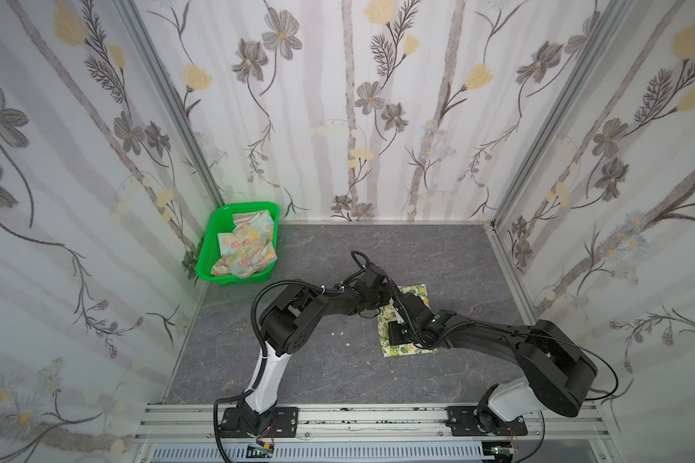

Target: Fold and stack the skirts

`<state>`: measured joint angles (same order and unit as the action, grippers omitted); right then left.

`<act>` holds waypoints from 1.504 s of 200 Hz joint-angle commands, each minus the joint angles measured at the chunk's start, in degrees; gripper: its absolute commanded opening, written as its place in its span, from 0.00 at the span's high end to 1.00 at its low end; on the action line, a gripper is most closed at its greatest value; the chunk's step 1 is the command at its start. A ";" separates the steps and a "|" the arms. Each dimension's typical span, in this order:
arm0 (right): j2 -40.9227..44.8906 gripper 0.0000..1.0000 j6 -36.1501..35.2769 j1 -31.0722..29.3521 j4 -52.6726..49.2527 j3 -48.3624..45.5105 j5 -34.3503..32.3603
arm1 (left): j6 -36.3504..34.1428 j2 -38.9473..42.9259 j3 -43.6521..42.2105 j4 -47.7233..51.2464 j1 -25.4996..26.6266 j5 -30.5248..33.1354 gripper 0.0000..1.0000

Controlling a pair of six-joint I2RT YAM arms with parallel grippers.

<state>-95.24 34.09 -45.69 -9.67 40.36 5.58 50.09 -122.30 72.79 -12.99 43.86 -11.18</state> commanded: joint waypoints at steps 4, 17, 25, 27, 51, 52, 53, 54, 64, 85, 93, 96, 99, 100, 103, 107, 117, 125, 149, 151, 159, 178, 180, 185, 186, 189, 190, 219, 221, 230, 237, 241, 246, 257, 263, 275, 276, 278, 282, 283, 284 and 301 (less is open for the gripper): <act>-0.08 0.96 3.02 -0.94 2.95 -1.85 3.02 | -0.83 -1.76 0.95 1.04 -0.15 -0.37 1.00; 0.59 0.97 4.72 -0.98 4.05 -2.50 3.92 | -1.84 -2.76 3.68 1.04 -0.17 -1.03 1.00; 1.62 0.98 5.54 -0.97 4.64 -2.87 4.97 | -2.58 -3.37 4.62 1.04 -0.17 -1.52 1.00; 1.94 0.98 5.68 -0.98 4.68 -2.97 5.03 | -2.83 -3.56 4.87 1.04 -0.17 -1.71 1.00; 8.48 0.96 6.52 -0.12 2.33 -3.38 3.69 | -5.95 -3.77 7.15 0.95 -0.08 -3.10 1.00; 8.70 0.96 6.52 -0.02 2.13 -3.37 3.62 | -6.09 -3.75 7.17 0.95 -0.08 -3.12 1.00; 8.91 0.96 6.52 0.07 1.99 -3.36 3.55 | -6.25 -3.66 7.22 0.95 -0.08 -3.09 1.00; 9.23 0.96 6.52 0.25 1.79 -3.36 3.55 | -6.41 -3.52 7.34 0.95 -0.09 -3.12 1.00; 11.92 0.96 6.53 1.90 0.14 -3.74 3.24 | -7.29 -2.36 7.36 0.95 -0.09 -2.89 1.00; 18.37 0.96 6.01 6.18 -2.07 -5.90 2.78 | -7.85 1.35 7.17 0.87 -0.09 -3.73 0.99; 20.75 0.95 5.59 8.10 -2.49 -7.03 2.70 | -7.72 2.97 6.78 0.86 -0.01 -4.13 0.99; 21.54 0.95 5.41 8.90 -2.56 -7.43 2.55 | -7.66 3.55 6.63 0.85 0.00 -4.38 0.99; 22.15 0.95 5.18 9.72 -2.61 -7.88 2.44 | -7.52 4.16 6.39 0.80 0.00 -4.68 0.99; 22.36 0.95 5.10 9.99 -2.62 -7.99 2.38 | -7.44 4.39 6.31 0.79 0.00 -4.79 0.99; 22.93 0.95 4.84 10.61 -2.73 -8.35 2.12 | -7.27 4.98 6.04 0.86 0.00 -5.02 0.99; 23.43 0.95 4.41 11.75 -2.94 -8.68 1.92 | -6.93 5.91 5.57 0.86 0.08 -5.35 0.98; 24.13 0.96 3.26 14.46 -3.41 -9.38 1.42 | -5.77 7.84 4.02 0.85 0.39 -5.69 0.98; 24.03 0.96 2.41 16.34 -3.43 -9.61 1.28 | -4.59 9.37 2.61 0.78 0.92 -5.86 0.98; 22.12 0.99 0.07 20.53 -3.35 -8.75 0.70 | -1.55 12.27 -3.20 0.78 4.22 -5.81 0.98; 21.83 0.99 -0.08 20.83 -3.34 -8.57 0.62 | -1.28 12.44 -3.56 0.78 4.55 -5.70 0.98; 21.07 0.99 -0.85 22.00 -3.06 -7.99 0.55 | -0.39 12.82 -5.37 0.78 5.98 -5.19 0.98; 19.33 1.00 -2.53 24.57 -2.73 -5.83 0.35 | 2.36 13.10 -9.09 0.53 8.87 -3.78 0.99; 19.18 1.00 -2.66 24.77 -2.55 -5.62 0.38 | 2.55 13.13 -9.43 0.52 9.16 -3.63 0.99; 18.76 1.00 -3.02 25.38 -2.19 -4.96 0.41 | 3.15 13.09 -10.21 0.44 9.88 -3.29 0.99; 18.59 1.00 -3.08 25.52 -2.10 -4.90 0.40 | 3.25 13.12 -10.39 0.43 10.00 -3.17 0.99; 18.26 1.00 -3.29 25.87 -1.93 -4.40 0.47 | 3.46 13.09 -10.80 0.38 10.36 -2.90 0.99; 18.03 1.00 -3.35 25.98 -1.84 -4.27 0.48 | 3.54 13.12 -10.90 0.36 10.50 -2.76 0.99; 11.42 1.00 -5.68 28.09 -0.83 1.30 -0.05 | 5.43 13.37 -13.50 0.35 13.02 -0.36 1.00; 10.87 1.00 -5.80 28.15 -0.73 1.63 -0.05 | 5.50 13.33 -13.48 0.34 13.12 -0.30 1.00; 7.80 1.00 -6.33 28.52 -0.18 3.32 0.12 | 5.66 12.94 -13.64 0.34 13.34 -0.35 1.00; 5.51 1.00 -6.68 28.79 0.41 5.06 0.49 | 5.88 12.44 -13.58 0.34 13.53 -0.59 1.00; 4.44 1.00 -6.81 28.94 0.80 5.58 0.65 | 6.03 12.26 -13.62 0.34 13.66 -0.72 1.00; 1.83 1.00 -6.84 29.18 1.29 6.19 0.81 | 6.22 12.01 -13.72 0.34 13.67 -0.85 1.00; -1.34 1.00 -7.08 29.49 1.74 7.36 1.06 | 6.34 11.74 -14.05 0.34 13.72 -1.16 1.00; -3.03 1.00 -7.11 29.60 1.85 7.99 1.27 | 6.66 11.75 -14.52 0.34 13.71 -1.15 1.00; -5.32 1.00 -6.90 29.70 2.32 8.46 1.23 | 6.78 12.16 -15.57 0.34 13.72 -1.00 1.00; -5.40 1.00 -6.82 29.74 2.35 8.44 1.25 | 6.78 12.26 -15.71 0.34 13.72 -0.93 1.00; -5.62 1.00 -6.79 29.71 2.55 8.38 1.27 | 6.78 12.33 -15.81 0.34 13.71 -0.94 1.00; -5.97 1.00 -6.53 29.74 2.85 8.21 1.31 | 6.84 12.56 -16.27 0.41 13.61 -0.88 1.00; -5.99 1.00 -6.51 29.72 2.92 8.14 1.33 | 6.85 12.63 -16.36 0.42 13.62 -0.92 1.00; -6.00 1.00 -6.45 29.71 3.09 8.06 1.35 | 6.86 12.62 -16.45 0.42 13.58 -0.93 1.00; -6.03 1.00 -5.18 29.77 4.21 6.43 1.13 | 7.13 13.55 -18.20 0.51 13.15 -1.03 1.00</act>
<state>-100.82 28.18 -15.99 -9.23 47.77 6.96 55.96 -110.00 56.31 -12.43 57.43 -12.88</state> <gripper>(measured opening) 0.049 0.050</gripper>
